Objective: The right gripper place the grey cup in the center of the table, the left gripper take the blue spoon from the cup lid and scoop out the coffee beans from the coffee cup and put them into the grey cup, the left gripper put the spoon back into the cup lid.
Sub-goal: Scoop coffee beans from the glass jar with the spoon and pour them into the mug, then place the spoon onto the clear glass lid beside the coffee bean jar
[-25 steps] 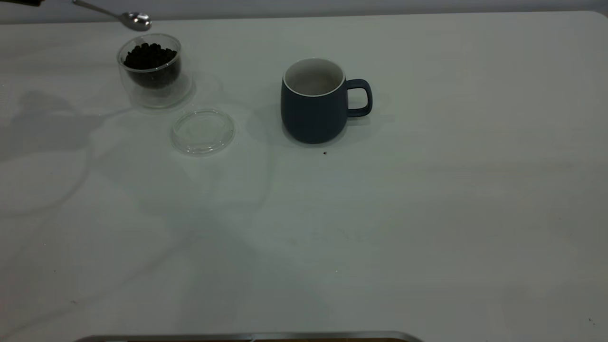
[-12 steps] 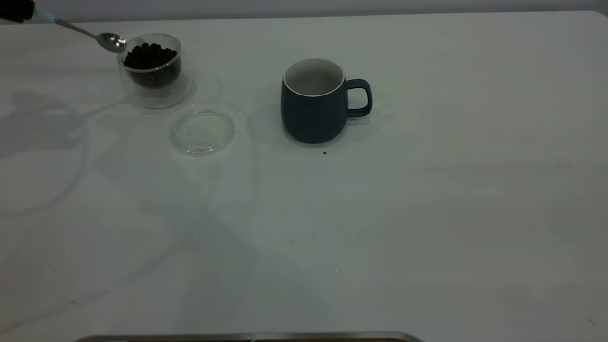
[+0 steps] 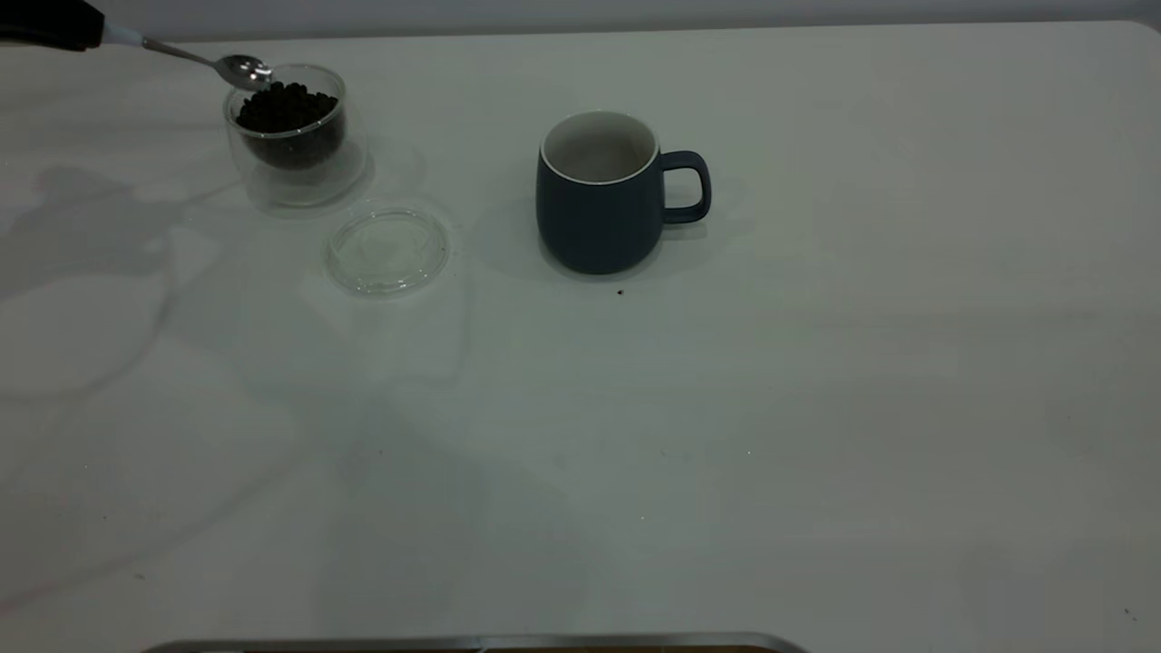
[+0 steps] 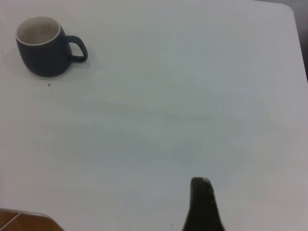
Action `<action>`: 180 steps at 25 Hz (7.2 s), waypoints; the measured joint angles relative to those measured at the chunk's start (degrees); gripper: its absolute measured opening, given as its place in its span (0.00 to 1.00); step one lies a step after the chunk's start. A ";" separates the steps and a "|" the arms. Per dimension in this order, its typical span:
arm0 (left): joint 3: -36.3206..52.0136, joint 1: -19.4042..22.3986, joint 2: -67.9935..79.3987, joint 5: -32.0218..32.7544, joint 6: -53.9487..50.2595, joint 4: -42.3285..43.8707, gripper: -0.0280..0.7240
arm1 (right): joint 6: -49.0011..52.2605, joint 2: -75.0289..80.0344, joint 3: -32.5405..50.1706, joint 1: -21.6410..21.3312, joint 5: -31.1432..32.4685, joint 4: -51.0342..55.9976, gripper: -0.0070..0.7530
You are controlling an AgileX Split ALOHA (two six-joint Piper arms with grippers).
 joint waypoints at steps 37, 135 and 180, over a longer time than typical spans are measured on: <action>0.00 -0.57 7.74 2.59 -22.07 -6.47 0.21 | 0.00 0.00 0.00 0.00 0.00 0.00 0.77; -0.06 -16.57 13.16 19.72 5.81 -22.20 0.21 | 0.00 0.00 0.00 0.00 0.00 0.00 0.77; 12.22 6.63 11.96 24.75 -0.89 -13.05 0.21 | 0.00 0.00 0.00 0.00 0.00 0.00 0.77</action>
